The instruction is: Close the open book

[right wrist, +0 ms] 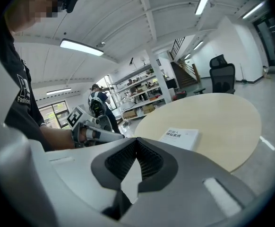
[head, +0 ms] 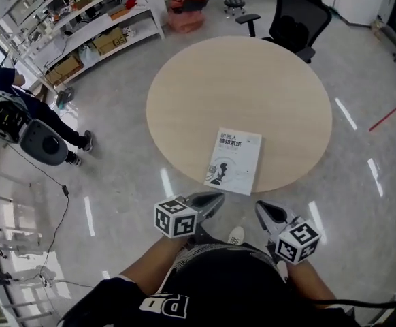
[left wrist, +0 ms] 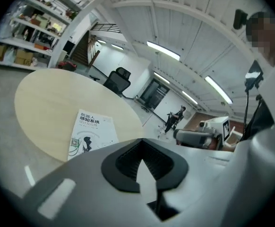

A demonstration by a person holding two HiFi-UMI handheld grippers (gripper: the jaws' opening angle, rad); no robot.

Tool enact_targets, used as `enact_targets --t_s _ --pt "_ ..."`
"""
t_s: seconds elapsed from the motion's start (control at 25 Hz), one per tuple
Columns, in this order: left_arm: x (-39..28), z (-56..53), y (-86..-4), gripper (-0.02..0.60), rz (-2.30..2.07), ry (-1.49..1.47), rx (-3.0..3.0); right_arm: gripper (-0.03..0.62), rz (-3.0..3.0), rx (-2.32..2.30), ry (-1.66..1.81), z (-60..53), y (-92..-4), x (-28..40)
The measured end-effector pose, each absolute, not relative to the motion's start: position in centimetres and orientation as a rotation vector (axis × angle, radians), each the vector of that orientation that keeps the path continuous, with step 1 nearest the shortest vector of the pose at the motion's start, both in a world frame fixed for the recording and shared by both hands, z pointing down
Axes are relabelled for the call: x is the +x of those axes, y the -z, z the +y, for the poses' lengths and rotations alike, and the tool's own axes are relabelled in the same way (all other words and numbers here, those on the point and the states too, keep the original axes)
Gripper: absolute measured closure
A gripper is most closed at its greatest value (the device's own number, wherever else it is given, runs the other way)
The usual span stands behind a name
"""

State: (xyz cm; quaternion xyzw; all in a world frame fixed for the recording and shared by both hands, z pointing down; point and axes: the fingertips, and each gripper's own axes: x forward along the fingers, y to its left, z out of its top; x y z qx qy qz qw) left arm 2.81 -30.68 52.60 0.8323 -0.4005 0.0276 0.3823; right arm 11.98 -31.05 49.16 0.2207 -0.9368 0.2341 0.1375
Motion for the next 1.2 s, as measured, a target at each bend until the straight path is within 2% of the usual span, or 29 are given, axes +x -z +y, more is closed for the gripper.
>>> enact_targets --t_s 0.12,0.44,0.92,1.2 --pt "1.1 -28.8 -50.5 0.575 -1.081 0.013 2.080 0.586 -2.726 0.504 -0.673 -30.4 -49.6 9.3" --pt "-3.3 -25.4 -48.1 0.574 -1.229 -0.111 2.117 0.586 -2.765 0.311 -0.609 -27.9 -49.3 5.2" --pt "-10.9 -17.2 -46.8 0.575 -1.160 -0.125 2.258 0.586 -2.789 0.529 -0.584 -21.4 -48.3 -1.8" --pt "-12.1 -12.1 -48.3 0.575 -1.033 -0.125 2.337 0.588 -2.722 0.781 -0.627 -13.8 -49.3 -2.3"
